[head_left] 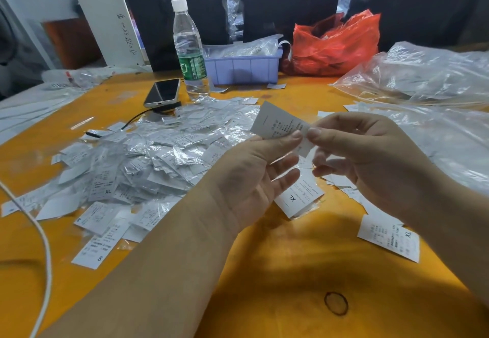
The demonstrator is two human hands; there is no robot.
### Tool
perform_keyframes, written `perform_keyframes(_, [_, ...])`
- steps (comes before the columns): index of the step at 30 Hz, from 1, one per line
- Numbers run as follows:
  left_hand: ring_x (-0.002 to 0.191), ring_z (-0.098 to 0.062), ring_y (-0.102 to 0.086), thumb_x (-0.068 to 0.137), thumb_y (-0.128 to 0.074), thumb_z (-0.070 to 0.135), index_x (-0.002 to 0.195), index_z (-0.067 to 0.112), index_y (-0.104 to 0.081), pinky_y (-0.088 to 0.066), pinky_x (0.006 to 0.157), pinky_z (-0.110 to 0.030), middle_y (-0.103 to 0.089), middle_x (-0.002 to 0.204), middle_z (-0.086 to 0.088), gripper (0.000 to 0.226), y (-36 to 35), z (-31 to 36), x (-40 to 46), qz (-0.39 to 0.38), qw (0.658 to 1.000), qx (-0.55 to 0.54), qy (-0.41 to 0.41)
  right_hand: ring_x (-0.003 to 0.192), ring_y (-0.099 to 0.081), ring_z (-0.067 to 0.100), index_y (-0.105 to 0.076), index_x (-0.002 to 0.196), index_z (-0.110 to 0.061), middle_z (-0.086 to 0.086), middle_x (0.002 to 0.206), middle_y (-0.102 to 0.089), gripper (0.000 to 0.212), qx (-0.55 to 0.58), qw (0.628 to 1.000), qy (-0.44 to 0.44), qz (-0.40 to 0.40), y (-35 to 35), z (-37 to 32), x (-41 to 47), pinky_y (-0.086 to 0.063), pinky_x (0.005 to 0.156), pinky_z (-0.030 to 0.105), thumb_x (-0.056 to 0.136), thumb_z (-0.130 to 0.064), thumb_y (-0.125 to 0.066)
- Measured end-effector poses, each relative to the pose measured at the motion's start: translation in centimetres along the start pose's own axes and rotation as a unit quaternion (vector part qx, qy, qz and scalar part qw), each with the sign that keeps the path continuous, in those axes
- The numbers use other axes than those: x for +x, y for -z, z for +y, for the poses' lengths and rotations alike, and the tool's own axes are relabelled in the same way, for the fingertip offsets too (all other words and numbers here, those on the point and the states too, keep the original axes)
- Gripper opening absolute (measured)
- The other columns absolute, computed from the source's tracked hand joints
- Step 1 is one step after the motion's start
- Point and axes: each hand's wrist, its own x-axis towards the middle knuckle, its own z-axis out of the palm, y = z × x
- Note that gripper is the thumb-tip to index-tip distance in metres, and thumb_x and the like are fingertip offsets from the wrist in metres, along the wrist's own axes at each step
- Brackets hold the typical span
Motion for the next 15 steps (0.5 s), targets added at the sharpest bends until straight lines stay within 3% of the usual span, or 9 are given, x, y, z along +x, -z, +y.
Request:
perform_keyframes(3, [0.070,-0.010,-0.058,0.067,-0.072,0.027,0.097,0.018,-0.065,-0.052,0.064,-0.022,-0.063,0.077,0.003,0.032,-0.1,0.2,-0.2,-0.008,0.999,0.036,-0.005,0.063,-0.058,0.018,-0.073,0.072,-0.014,0.007,0.072,-0.067,0.012,0.001,1.000,0.001,0.003,0.0,-0.1,0.0,-0.055,0.061,0.029,0.070,-0.026,-0.072])
perform_keyframes(5, [0.071,-0.011,-0.058,0.077,-0.068,0.034,0.096,0.017,-0.064,-0.052,0.066,-0.024,-0.062,0.075,0.004,0.026,0.2,0.7,-0.2,0.028,0.993,0.106,-0.051,0.062,-0.057,0.016,-0.072,0.064,-0.017,0.008,0.076,-0.069,0.011,0.000,1.000,-0.004,0.010,0.0,-0.2,0.0,-0.055,0.062,0.029,0.070,-0.027,-0.071])
perform_keyframes(7, [0.069,-0.011,-0.055,0.091,-0.062,0.031,0.094,0.014,-0.065,-0.049,0.066,-0.024,-0.063,0.074,0.003,0.017,0.6,1.1,-0.2,0.088,0.970,0.189,-0.125,0.061,-0.057,0.015,-0.070,0.061,-0.017,0.009,0.078,-0.071,0.014,-0.003,1.000,-0.011,0.015,0.0,-0.2,0.1,-0.055,0.063,0.027,0.070,-0.028,-0.070])
perform_keyframes(10, [0.062,-0.010,-0.049,0.096,-0.059,0.025,0.092,0.010,-0.067,-0.044,0.061,-0.022,-0.060,0.071,0.004,0.017,0.8,1.0,-0.2,0.134,0.931,0.266,-0.210,0.062,-0.057,0.016,-0.069,0.062,-0.016,0.011,0.080,-0.070,0.015,-0.004,1.000,-0.017,0.024,-0.1,-0.1,0.0,-0.055,0.062,0.026,0.070,-0.028,-0.071])
perform_keyframes(12, [0.057,-0.009,-0.048,0.094,-0.062,0.022,0.089,0.011,-0.068,-0.042,0.057,-0.022,-0.059,0.066,0.008,0.014,0.6,0.8,-0.3,0.137,0.924,0.275,-0.227,0.065,-0.058,0.018,-0.068,0.063,-0.016,0.015,0.083,-0.068,0.015,-0.006,0.999,-0.019,0.032,0.0,-0.1,0.1,-0.055,0.063,0.028,0.070,-0.028,-0.072])
perform_keyframes(15, [0.055,-0.008,-0.049,0.093,-0.064,0.020,0.086,0.014,-0.068,-0.043,0.050,-0.021,-0.059,0.064,0.009,0.010,0.2,0.4,-0.4,0.125,0.942,0.235,-0.205,0.067,-0.059,0.019,-0.067,0.064,-0.017,0.011,0.081,-0.067,0.014,0.001,0.999,-0.021,0.037,0.1,0.0,0.1,-0.054,0.062,0.027,0.070,-0.029,-0.072])
